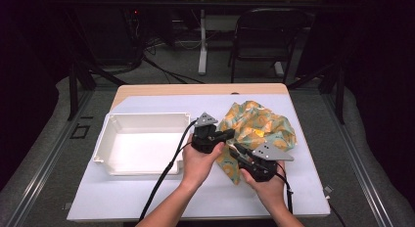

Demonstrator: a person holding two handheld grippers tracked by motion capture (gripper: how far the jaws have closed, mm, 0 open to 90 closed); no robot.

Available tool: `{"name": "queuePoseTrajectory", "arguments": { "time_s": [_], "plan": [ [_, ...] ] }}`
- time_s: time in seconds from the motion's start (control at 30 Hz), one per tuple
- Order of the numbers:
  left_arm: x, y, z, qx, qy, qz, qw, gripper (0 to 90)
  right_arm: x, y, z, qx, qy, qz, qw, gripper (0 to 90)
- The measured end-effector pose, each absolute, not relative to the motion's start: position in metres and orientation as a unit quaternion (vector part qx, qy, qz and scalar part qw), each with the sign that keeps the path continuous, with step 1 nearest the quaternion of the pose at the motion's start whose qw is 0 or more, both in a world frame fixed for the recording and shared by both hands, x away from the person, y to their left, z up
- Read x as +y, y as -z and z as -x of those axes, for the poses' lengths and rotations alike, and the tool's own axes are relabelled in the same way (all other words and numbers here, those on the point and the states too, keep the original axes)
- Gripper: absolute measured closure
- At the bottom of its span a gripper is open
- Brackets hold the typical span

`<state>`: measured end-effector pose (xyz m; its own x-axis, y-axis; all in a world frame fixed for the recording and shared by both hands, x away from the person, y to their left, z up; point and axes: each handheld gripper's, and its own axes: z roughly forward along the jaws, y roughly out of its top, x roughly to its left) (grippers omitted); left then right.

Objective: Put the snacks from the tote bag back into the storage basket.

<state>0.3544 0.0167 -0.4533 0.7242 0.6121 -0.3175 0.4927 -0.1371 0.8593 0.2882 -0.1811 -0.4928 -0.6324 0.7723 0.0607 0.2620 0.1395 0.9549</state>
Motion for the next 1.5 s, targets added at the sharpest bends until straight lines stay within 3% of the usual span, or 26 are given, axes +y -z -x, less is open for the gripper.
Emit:
{"name": "queuePoseTrajectory", "arguments": {
  "time_s": [0.03,0.07,0.2,0.33,0.5,0.77,1.03,1.5],
  "plan": [
    [0.017,0.453,-0.354,0.367,-0.055,-0.752,0.545,90.0,-0.181,0.493,-0.288,0.718,-0.548,-0.360,0.233,61.9],
    [0.020,0.454,-0.354,0.369,-0.059,-0.752,0.543,90.0,-0.188,0.492,-0.285,0.716,-0.551,-0.361,0.230,52.8],
    [0.029,0.456,-0.353,0.375,-0.062,-0.752,0.539,90.0,-0.209,0.484,-0.280,0.701,-0.567,-0.366,0.229,48.3],
    [0.034,0.461,-0.350,0.379,-0.063,-0.751,0.538,90.0,-0.223,0.477,-0.279,0.687,-0.579,-0.373,0.233,47.9],
    [0.038,0.469,-0.346,0.381,-0.064,-0.756,0.529,90.0,-0.251,0.471,-0.296,0.654,-0.562,-0.429,0.269,48.1],
    [0.040,0.489,-0.343,0.400,-0.059,-0.755,0.516,90.0,-0.277,0.486,-0.317,0.640,-0.528,-0.490,0.267,45.3],
    [0.035,0.510,-0.334,0.411,-0.055,-0.752,0.513,90.0,-0.282,0.492,-0.321,0.640,-0.528,-0.496,0.255,55.8],
    [0.020,0.547,-0.327,0.423,-0.050,-0.771,0.473,90.0,-0.284,0.523,-0.336,0.664,-0.468,-0.535,0.233,86.9]
  ]
}}
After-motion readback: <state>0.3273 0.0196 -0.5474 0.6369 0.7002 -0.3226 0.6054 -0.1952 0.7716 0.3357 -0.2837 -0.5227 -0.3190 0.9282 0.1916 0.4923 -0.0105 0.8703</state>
